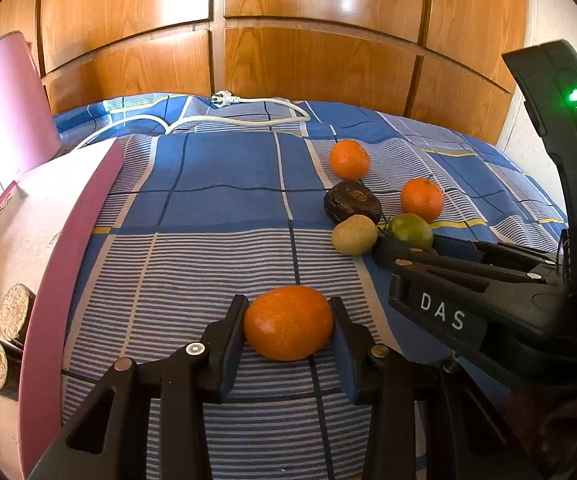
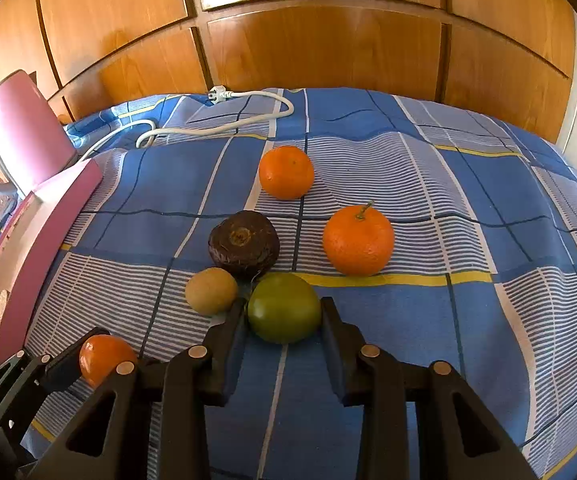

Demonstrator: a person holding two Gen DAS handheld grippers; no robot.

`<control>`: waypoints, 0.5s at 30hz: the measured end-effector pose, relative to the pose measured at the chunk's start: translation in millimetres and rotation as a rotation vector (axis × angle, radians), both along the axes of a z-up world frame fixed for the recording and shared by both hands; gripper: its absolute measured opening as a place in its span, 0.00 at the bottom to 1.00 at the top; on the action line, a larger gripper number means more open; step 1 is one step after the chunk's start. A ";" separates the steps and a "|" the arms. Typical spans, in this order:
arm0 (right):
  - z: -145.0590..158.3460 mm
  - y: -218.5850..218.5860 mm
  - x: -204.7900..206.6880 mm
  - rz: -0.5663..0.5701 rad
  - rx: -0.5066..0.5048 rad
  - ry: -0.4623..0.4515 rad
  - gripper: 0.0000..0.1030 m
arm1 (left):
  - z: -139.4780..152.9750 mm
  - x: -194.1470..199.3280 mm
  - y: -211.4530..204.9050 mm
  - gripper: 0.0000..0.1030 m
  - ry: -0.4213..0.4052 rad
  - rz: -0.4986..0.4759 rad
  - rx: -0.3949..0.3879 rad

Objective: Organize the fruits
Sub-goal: 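Grasp a mandarin orange with the left tool while right tool grasps the green lime, then lift the mandarin and lime and carry both toward the pink tray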

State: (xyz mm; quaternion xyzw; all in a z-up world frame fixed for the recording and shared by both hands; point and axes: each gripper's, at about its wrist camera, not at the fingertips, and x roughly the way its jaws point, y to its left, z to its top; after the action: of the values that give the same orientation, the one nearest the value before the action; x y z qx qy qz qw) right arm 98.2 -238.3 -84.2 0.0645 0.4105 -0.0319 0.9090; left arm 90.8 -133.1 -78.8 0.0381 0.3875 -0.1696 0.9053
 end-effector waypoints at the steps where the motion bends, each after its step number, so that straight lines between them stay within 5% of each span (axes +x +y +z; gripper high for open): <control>1: -0.2 1.3 -0.1 0.000 -0.010 0.000 0.35 | 0.0 -0.1 0.2 0.39 -0.001 0.000 0.000; 15: 2.6 2.8 -18.9 -0.013 -0.022 -0.017 0.33 | 4.4 -7.7 2.4 0.38 0.009 -0.004 0.012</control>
State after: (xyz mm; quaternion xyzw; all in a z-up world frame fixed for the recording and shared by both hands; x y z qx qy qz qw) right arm 79.2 -235.5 -81.6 0.0575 0.4022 -0.0415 0.9128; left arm 83.2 -130.7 -74.4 0.0435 0.3923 -0.1691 0.9031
